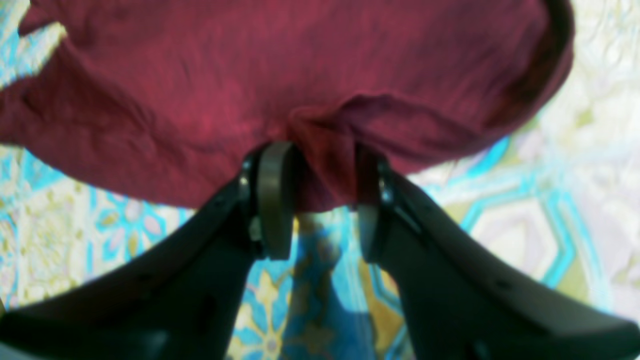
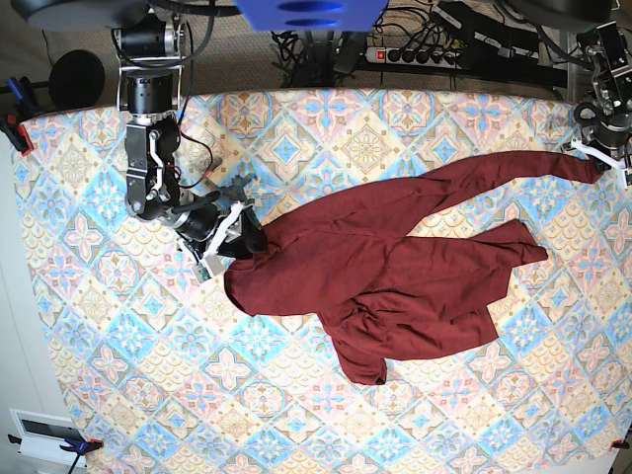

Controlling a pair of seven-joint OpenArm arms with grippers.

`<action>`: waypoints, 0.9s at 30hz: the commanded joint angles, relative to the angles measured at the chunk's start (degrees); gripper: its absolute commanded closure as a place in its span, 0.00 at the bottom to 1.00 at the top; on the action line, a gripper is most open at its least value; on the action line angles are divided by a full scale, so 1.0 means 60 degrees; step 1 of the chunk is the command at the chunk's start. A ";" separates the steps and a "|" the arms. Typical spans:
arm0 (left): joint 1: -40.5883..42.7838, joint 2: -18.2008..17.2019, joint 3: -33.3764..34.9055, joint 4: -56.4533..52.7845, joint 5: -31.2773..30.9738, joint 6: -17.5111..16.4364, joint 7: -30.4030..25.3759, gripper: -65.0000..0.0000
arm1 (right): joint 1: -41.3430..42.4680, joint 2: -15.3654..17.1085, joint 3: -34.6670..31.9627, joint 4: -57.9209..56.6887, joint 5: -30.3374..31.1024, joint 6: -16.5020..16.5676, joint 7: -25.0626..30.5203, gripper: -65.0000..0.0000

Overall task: Layout the t-shirt on the table in an organized manner, then fold the t-shirt properly
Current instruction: 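Pull the grasped fabric with the right gripper away from the left gripper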

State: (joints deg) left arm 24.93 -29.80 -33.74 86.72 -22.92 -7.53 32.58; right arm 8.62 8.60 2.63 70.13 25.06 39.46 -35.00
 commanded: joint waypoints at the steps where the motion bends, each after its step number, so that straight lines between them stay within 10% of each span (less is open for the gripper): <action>1: -0.0030 -0.0227 -0.0084 0.0162 -0.0085 0.0046 -0.0192 1.00 | 0.0182 0.0083 0.0037 0.0012 0.0153 0.0082 0.0186 0.69; 10: -0.0030 -0.0227 -0.0084 0.0162 -0.0100 0.0046 -0.0192 1.00 | 0.0211 0.0054 -0.0051 -0.0794 0.0139 0.0082 0.0625 0.71; 16: -0.0030 -0.0227 -0.0084 0.0162 -0.0115 0.0046 -0.0192 1.00 | 0.0197 0.0054 0.0052 -0.0692 0.0139 0.0082 0.0625 1.00; 27: -0.0411 -0.0066 -0.0084 0.0192 -0.0525 0.0046 -0.0192 1.00 | -0.0946 0.0098 0.2162 0.2473 0.0226 0.0082 -0.0356 1.00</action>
State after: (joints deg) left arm 22.35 -29.17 -33.74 86.76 -26.09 -7.42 32.56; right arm 1.67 8.86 15.42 83.46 24.47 39.40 -39.16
